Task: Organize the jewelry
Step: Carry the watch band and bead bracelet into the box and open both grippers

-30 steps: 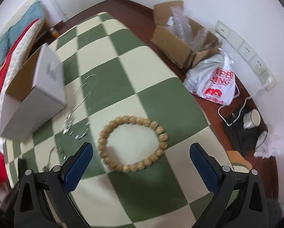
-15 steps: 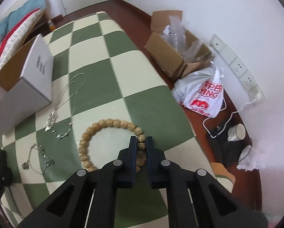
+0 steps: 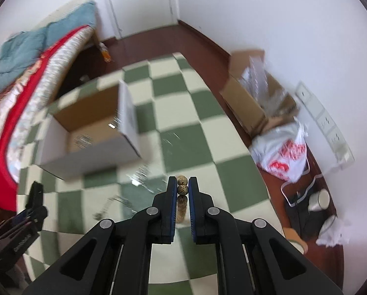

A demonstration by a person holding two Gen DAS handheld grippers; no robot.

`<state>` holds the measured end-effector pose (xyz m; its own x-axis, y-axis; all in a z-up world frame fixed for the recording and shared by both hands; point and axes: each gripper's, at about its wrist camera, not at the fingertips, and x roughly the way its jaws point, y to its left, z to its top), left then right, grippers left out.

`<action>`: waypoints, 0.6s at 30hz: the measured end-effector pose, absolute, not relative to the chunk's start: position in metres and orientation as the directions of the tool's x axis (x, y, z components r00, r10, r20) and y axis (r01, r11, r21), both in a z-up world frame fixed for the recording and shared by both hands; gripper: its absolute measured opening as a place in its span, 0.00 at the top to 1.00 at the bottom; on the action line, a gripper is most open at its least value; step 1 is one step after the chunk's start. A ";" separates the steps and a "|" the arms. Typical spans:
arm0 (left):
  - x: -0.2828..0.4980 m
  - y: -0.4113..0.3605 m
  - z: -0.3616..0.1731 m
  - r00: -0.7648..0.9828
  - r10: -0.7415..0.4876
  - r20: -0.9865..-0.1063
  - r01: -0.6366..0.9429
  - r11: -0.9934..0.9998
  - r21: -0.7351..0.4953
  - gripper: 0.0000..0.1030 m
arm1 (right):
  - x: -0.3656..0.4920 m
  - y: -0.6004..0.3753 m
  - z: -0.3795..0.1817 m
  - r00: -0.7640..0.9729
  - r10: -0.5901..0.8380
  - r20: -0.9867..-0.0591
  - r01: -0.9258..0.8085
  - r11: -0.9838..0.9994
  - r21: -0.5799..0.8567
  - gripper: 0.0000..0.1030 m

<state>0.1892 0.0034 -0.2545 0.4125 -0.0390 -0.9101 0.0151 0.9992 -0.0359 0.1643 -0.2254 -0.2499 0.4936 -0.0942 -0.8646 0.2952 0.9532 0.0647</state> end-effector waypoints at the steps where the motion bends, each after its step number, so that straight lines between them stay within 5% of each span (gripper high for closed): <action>1: 0.191 0.003 -0.245 0.426 -0.044 -0.904 0.016 0.999 -0.041 0.63 | 0.166 -0.220 -0.241 0.507 -0.087 -0.857 0.281 0.957 0.070 0.91; 18: 0.262 0.003 -0.142 0.572 -0.088 -0.815 0.071 0.996 -0.057 0.63 | 0.231 -0.171 -0.153 0.649 0.047 -0.759 0.143 0.973 0.183 0.91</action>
